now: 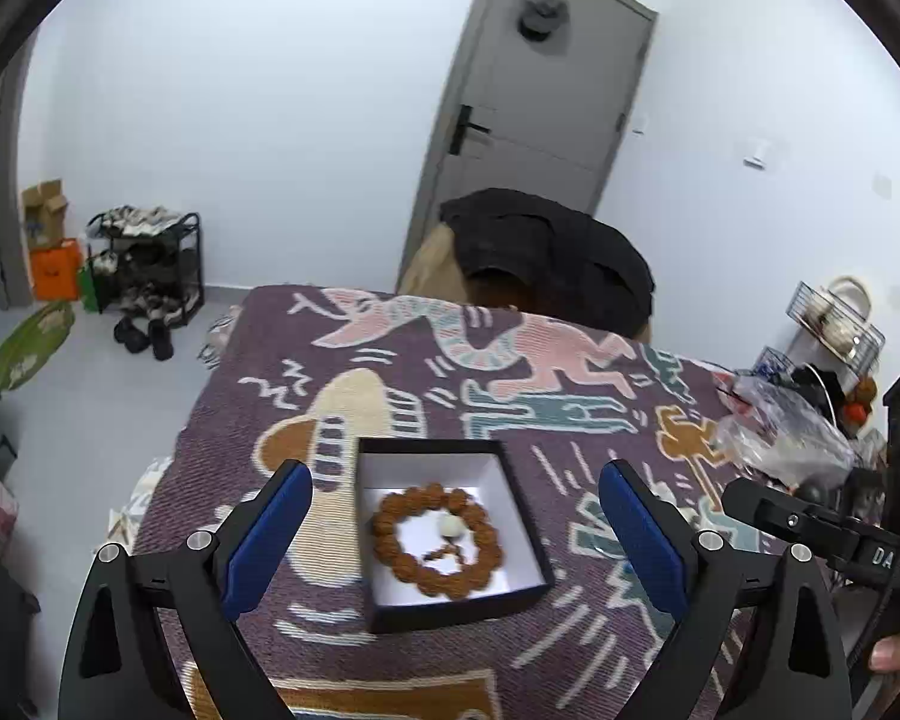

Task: Organize jewelry
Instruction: 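Move the left tool to the beaded bracelets and close on them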

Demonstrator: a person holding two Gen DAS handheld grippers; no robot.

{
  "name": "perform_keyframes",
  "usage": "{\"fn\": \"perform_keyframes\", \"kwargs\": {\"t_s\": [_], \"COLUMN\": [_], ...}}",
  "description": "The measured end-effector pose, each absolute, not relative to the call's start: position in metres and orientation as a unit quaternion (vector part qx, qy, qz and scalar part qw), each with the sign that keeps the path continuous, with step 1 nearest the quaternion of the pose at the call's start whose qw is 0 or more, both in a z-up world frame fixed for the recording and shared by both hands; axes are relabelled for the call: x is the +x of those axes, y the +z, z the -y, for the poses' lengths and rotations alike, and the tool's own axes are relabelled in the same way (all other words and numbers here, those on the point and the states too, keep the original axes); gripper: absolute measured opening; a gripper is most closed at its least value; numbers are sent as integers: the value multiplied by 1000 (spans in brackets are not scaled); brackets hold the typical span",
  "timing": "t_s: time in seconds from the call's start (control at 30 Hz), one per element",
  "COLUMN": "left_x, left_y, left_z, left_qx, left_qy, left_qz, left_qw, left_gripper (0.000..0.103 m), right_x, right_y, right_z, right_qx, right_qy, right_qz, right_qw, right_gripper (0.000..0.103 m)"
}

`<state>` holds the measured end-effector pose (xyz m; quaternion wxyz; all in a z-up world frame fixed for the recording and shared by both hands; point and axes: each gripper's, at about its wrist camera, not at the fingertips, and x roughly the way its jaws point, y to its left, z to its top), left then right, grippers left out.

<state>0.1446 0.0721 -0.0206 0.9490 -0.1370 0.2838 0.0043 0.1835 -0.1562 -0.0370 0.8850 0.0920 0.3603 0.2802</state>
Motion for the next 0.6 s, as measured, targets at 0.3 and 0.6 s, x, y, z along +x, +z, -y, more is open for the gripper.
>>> {"fn": "perform_keyframes", "kwargs": {"t_s": [0.3,0.6], "left_x": [146,149], "left_y": [-20,-21], "left_z": [-22,20], "left_qx": [-102,-78], "left_qy": [-25,-49], "left_qz": [-306,-313], "left_qw": [946,945], "left_gripper": [97,97], "right_x": [182,181], "right_y": [-52,-66], "right_z": [201,240], "right_qx": [107,131], "right_qy": [255,223], "right_qz": [-365,-365], "right_qw": [889,894], "right_gripper": [85,85]}}
